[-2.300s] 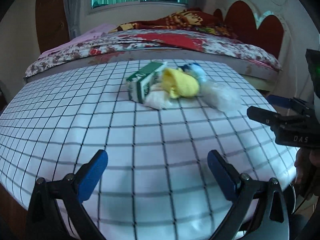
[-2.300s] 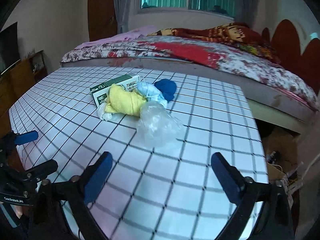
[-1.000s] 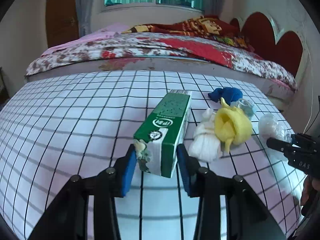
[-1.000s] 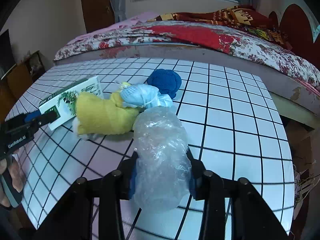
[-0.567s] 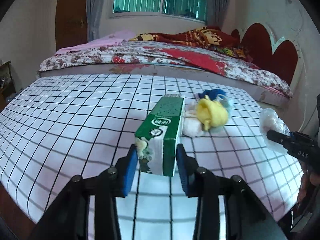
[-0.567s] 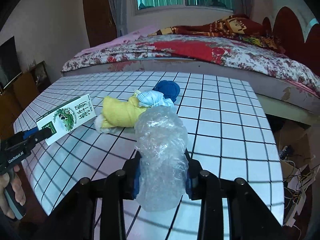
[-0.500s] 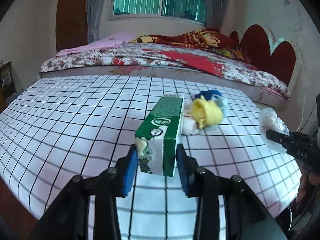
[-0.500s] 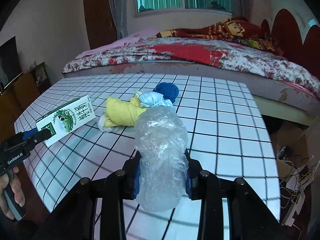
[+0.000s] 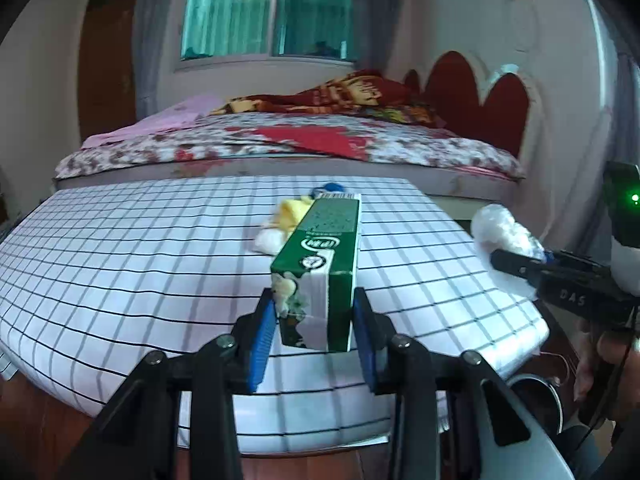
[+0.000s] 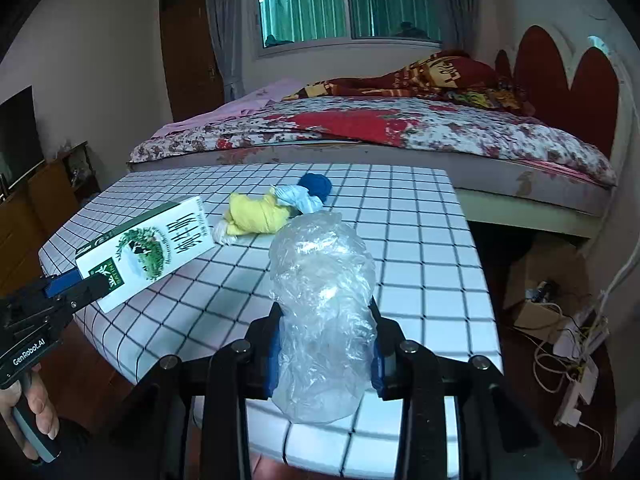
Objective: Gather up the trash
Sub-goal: 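Carry the green carton and clear plastic bag over the black bin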
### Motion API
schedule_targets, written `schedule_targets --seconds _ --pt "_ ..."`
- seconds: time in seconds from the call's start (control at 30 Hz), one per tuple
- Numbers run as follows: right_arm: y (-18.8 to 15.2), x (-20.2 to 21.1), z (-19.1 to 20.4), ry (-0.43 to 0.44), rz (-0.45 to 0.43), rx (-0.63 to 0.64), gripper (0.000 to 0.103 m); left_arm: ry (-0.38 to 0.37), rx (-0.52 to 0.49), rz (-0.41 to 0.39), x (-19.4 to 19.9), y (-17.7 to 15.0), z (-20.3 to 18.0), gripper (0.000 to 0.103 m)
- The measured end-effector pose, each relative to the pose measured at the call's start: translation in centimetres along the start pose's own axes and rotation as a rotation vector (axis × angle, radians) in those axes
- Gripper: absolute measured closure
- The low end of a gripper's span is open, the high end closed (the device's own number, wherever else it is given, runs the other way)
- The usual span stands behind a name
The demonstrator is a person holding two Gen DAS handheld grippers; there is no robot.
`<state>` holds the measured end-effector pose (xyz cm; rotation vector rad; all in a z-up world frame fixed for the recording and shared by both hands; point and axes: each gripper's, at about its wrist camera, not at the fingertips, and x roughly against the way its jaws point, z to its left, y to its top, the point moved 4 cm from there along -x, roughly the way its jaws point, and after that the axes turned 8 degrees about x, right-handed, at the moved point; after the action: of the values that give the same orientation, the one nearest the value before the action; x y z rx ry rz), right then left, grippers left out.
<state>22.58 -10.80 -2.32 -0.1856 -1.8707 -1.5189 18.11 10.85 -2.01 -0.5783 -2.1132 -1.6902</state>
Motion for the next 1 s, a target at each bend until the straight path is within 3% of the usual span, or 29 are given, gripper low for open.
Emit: schedule_targets --seconds 0.63,1.0 --pt "-7.7 9.4 -8.9 -0.189 0.011 -0.144 0.067 -0.277 -0.153 0.033 1.9 -3.2 -12.7 0.066" --pt "-15.1 13.8 -13.8 -0.261 0.049 -0.222 0.067 -0.396 -0.293 0.12 3.5 -8.9 -21.0 0.066"
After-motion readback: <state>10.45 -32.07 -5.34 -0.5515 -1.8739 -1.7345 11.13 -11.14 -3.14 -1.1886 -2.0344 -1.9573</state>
